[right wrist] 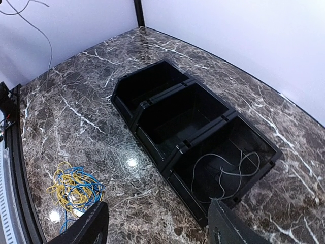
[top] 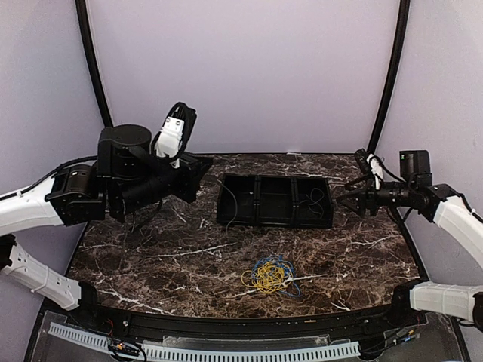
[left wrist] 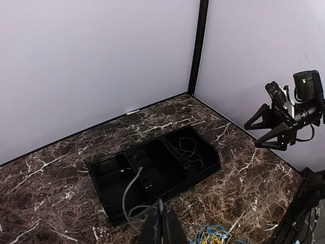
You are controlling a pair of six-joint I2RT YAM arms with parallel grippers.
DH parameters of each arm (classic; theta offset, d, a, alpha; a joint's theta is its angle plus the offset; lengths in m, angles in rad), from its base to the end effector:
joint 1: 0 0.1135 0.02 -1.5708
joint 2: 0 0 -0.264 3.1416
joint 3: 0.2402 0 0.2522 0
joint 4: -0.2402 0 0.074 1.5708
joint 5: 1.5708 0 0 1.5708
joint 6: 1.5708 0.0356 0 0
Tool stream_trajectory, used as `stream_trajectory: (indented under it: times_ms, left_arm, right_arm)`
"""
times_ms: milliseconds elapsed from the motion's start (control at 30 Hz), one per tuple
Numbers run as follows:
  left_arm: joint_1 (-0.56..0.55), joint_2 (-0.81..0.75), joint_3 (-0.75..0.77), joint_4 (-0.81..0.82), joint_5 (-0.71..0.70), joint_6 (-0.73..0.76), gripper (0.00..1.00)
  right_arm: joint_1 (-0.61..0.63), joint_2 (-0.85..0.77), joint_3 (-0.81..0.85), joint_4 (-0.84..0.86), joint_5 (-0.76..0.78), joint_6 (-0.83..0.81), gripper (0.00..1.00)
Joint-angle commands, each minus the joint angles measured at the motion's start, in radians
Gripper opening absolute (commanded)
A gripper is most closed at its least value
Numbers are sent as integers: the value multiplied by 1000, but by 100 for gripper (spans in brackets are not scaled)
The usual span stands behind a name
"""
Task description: Untangle the cables
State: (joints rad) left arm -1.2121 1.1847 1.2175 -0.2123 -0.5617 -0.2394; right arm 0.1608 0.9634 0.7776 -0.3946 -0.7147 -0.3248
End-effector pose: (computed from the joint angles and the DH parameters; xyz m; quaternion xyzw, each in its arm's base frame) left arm 0.1111 -0.2423 0.4075 0.1877 0.7351 -0.2495 0.6018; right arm 0.1991 0.0559 0.2887 -0.3595 0.7602 0.2703 0.4689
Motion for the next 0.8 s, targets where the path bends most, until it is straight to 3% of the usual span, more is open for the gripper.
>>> stream_trajectory:
  times_ms: [0,233,467,767]
  left_arm:
    - [20,101,194,-58,113,-8,0]
    - [46,360,497,-96,251,-35,0]
    - [85,586,795,-94,339,-38,0]
    - [177,733,916,-13,496,-107,0]
  right_arm:
    - [-99,-74,-54,125,-63,134,69]
    - [-248,-109,-90,192,88,186,72]
    - [-284,-102,-98,189,62,171,72]
    - [-284,-117,-107,190,77,140,72]
